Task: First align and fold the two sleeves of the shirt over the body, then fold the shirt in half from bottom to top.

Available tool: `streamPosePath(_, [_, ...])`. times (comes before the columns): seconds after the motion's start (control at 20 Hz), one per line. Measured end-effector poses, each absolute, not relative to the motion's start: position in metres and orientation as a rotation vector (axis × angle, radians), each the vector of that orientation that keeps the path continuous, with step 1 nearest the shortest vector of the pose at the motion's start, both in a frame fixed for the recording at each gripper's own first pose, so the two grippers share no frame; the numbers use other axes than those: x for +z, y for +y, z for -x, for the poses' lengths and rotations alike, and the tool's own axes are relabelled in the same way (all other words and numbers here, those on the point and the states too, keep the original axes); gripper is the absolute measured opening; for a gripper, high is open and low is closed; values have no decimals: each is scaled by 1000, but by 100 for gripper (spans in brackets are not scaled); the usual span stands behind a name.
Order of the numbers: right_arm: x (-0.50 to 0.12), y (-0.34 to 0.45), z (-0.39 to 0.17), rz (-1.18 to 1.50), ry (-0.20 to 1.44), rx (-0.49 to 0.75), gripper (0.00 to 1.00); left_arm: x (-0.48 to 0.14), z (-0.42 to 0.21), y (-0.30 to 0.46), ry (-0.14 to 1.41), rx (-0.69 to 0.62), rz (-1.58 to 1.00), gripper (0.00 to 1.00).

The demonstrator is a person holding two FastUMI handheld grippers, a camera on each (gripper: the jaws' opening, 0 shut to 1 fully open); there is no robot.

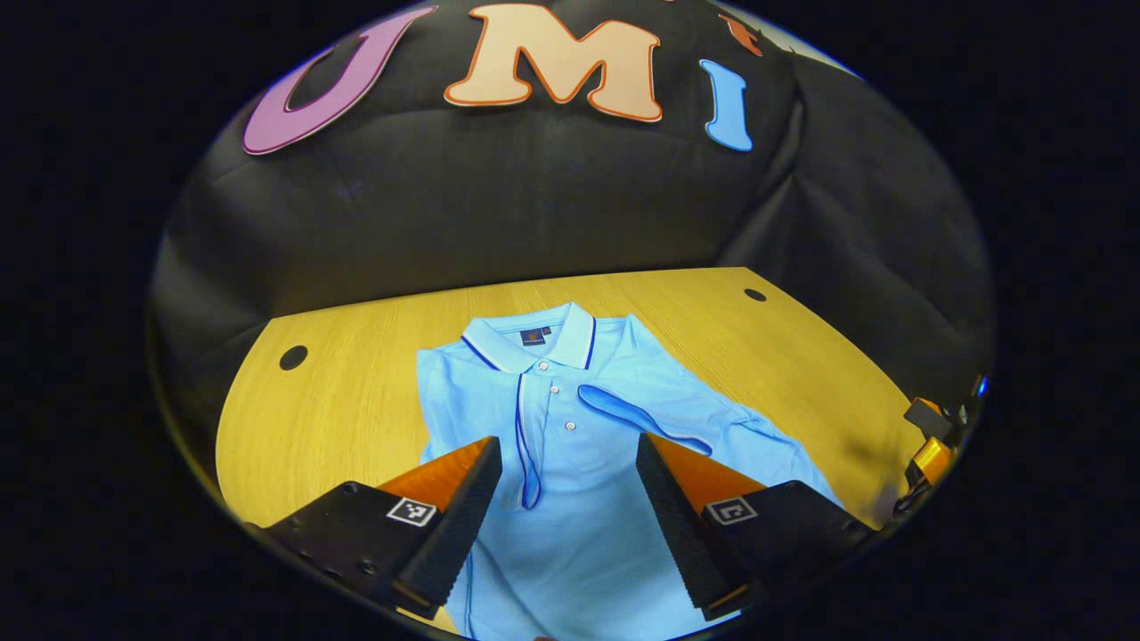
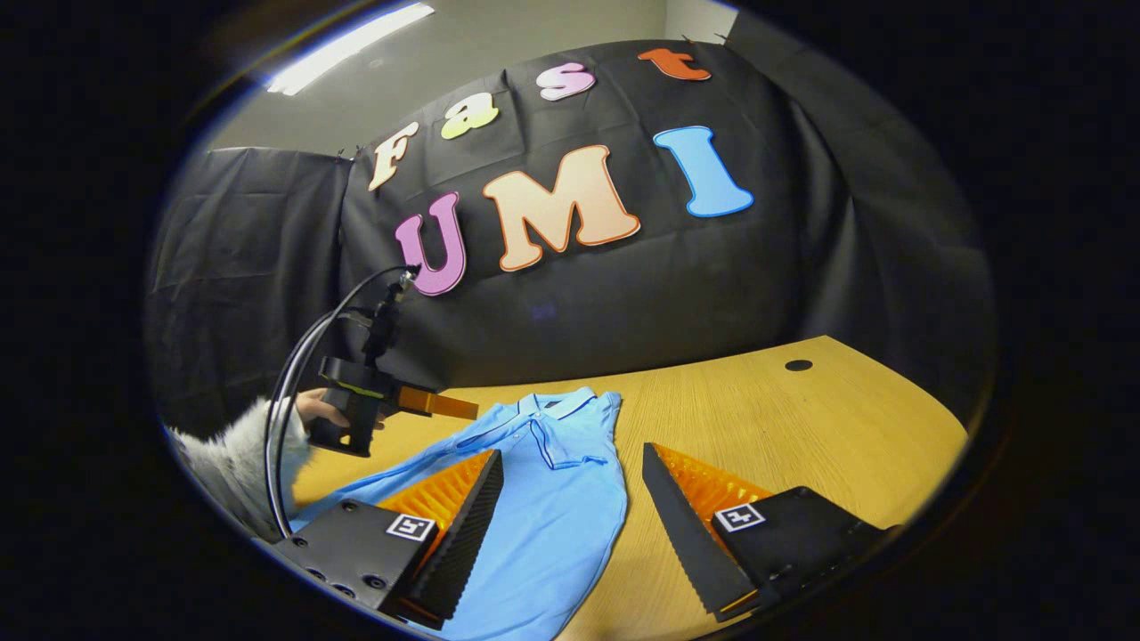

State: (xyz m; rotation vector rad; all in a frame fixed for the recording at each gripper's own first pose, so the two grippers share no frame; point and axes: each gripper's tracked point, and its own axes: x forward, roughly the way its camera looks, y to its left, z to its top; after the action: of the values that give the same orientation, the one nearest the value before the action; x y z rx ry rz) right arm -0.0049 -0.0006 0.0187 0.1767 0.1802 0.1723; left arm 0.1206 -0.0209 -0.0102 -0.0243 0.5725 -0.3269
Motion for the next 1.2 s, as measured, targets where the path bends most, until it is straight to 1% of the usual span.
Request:
streamPosePath(0.1, [12,9,19,-159,204,191,98,-14,-87,-11,573,-322,22,95])
streamPosePath(0.35, [-8,38,63,-170,284,244,98,-30,12,11,594,-309,80,95])
streamPosePath(0.55, [-26,59,97,-102,336,270,98,-54,79,30,599,-262,137,95])
streamPosePath(0.7, [-41,65,119,-61,357,266,98,-71,125,42,605,-214,171,95])
streamPosePath(0.95, [-70,61,150,-45,420,232,98,-88,173,47,608,-176,133,95])
streamPosePath(1.2, [-90,61,159,-43,470,230,98,-99,189,40,612,-169,126,95])
